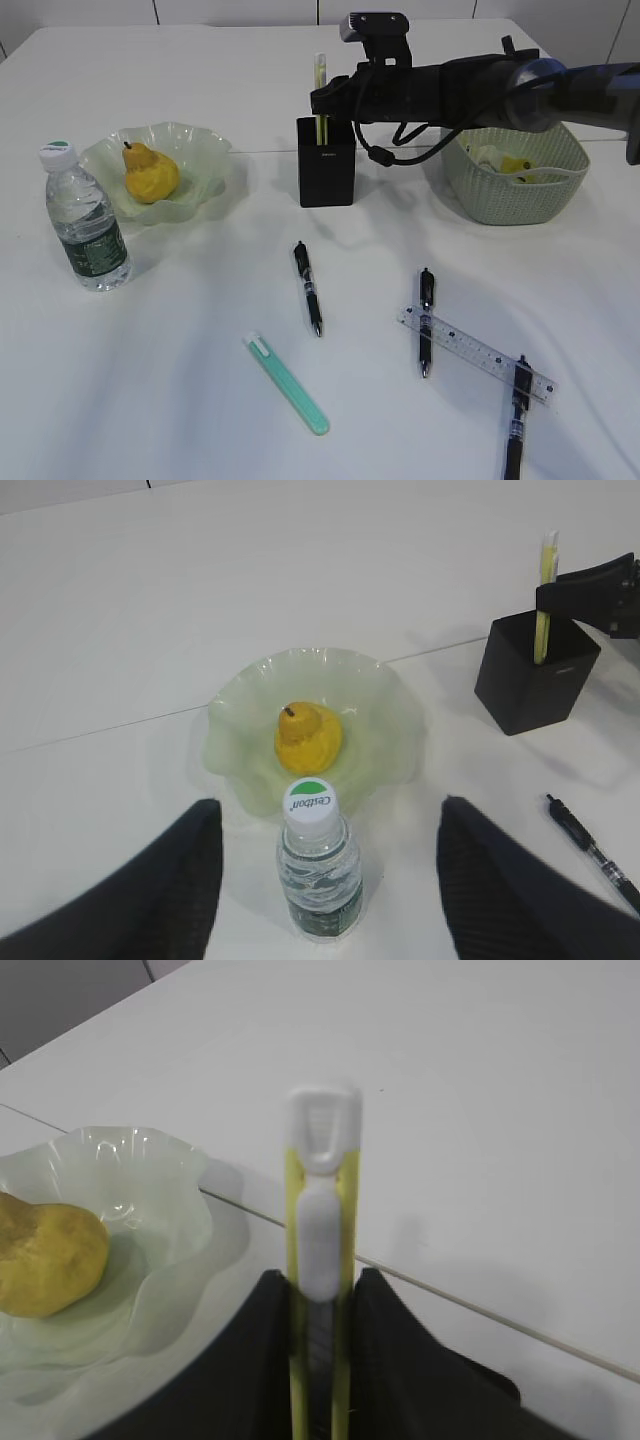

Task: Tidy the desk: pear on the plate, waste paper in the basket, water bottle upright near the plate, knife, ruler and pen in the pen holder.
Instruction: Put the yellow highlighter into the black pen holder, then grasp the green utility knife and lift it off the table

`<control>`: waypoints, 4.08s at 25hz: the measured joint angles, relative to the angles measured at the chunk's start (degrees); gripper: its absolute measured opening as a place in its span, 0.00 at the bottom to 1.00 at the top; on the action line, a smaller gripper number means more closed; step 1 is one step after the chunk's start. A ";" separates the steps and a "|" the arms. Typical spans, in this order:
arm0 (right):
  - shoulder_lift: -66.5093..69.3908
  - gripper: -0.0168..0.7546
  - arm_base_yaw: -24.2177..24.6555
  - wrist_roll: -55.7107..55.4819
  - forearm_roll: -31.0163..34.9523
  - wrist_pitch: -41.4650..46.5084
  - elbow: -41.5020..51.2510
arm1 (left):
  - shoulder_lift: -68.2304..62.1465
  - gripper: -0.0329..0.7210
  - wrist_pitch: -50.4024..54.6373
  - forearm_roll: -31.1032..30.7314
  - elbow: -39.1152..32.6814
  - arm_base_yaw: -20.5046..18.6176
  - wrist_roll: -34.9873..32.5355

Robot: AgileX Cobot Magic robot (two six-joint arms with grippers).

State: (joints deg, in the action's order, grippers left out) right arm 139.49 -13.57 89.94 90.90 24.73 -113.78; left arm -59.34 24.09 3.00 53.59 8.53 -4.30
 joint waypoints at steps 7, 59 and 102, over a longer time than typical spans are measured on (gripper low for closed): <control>0.00 0.32 0.00 -2.18 -1.94 2.49 0.00 | 0.00 0.67 0.00 0.00 0.00 0.00 0.00; -30.67 0.33 -3.36 -83.41 -84.42 46.07 11.89 | 0.00 0.67 2.07 0.00 0.00 0.00 0.00; -12.85 0.47 -24.91 -83.99 -80.02 45.48 7.65 | 0.00 0.66 14.08 0.00 0.12 0.00 0.00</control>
State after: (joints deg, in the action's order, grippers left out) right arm 126.65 -38.48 5.95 10.88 70.21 -106.13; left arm -59.34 38.16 3.00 53.71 8.53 -4.30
